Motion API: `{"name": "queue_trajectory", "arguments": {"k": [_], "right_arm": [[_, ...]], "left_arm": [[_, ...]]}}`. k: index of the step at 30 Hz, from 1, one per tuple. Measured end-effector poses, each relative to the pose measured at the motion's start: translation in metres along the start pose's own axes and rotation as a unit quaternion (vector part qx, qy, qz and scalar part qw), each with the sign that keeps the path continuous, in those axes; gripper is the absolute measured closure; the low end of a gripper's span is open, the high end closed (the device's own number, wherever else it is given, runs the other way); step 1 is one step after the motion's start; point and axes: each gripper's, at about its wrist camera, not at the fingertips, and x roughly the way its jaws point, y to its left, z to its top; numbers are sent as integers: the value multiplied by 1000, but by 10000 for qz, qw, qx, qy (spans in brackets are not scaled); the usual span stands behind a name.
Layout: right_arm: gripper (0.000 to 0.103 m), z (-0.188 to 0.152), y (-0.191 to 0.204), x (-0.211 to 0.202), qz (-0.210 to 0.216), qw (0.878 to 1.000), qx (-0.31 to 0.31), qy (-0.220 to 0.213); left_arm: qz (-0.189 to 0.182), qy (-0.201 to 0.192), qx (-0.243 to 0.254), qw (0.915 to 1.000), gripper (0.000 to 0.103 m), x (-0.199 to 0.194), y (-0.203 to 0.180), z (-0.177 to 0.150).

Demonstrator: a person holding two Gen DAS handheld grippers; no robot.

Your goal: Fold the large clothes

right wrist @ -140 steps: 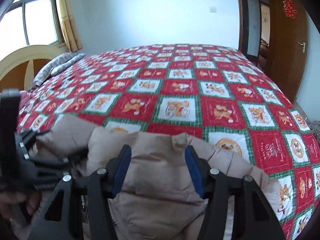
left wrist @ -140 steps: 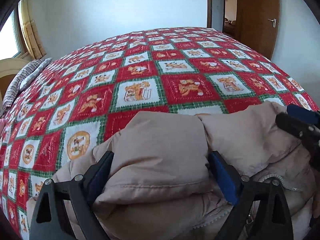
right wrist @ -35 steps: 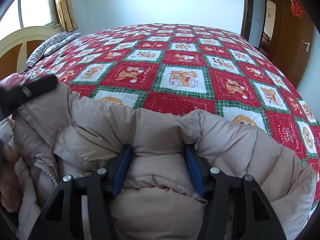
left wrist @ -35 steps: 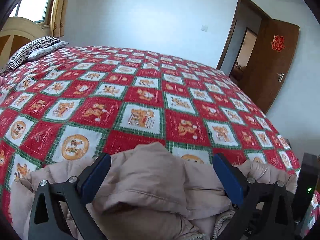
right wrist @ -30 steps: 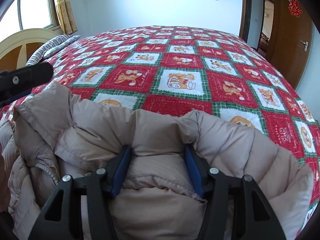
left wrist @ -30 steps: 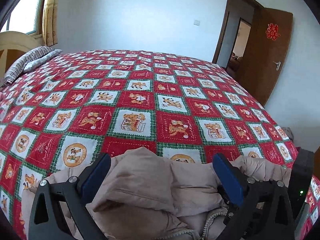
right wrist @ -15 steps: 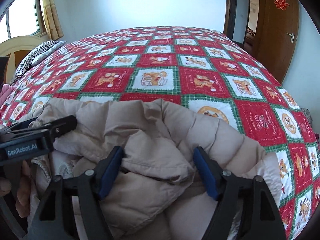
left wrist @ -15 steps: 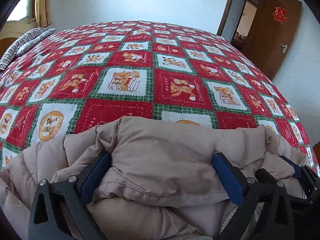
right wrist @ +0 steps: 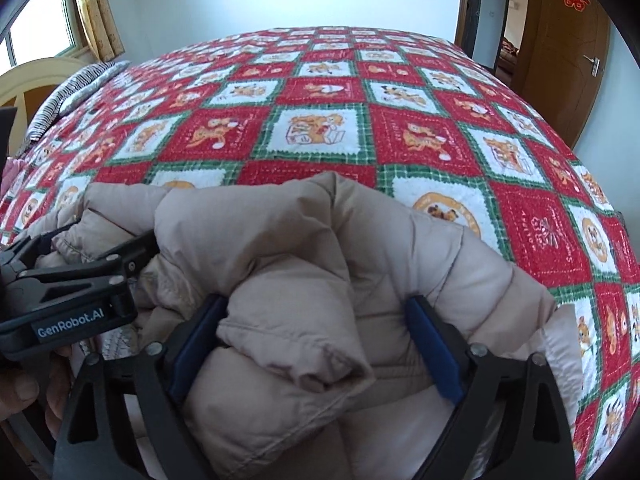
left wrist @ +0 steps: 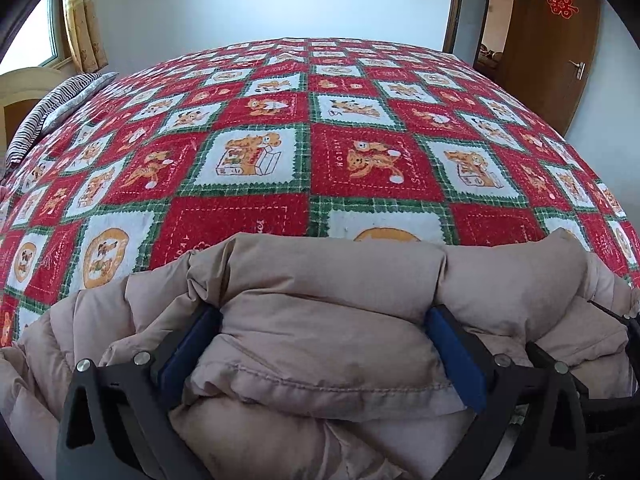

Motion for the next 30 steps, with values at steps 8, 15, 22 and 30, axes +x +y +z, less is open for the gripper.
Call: {"name": "queue_trajectory", "arguments": {"k": [8, 15, 22, 30], "right_arm": [[11, -21, -14, -96, -80, 9973, -491, -538], [11, -145, -53, -164, 231, 9997, 56, -110], [11, -254, -84, -226, 38, 9974, 713, -118], [11, -330, -85, -256, 253, 9941, 1057, -38]], "left_arm": [[-563, -911, 173, 9941, 1, -132, 26, -2], [106, -730, 999, 9923, 1, -219, 77, -143], [256, -404, 654, 9967, 1, -271, 131, -289], [-190, -342, 109, 9992, 1, -294, 148, -357]]}}
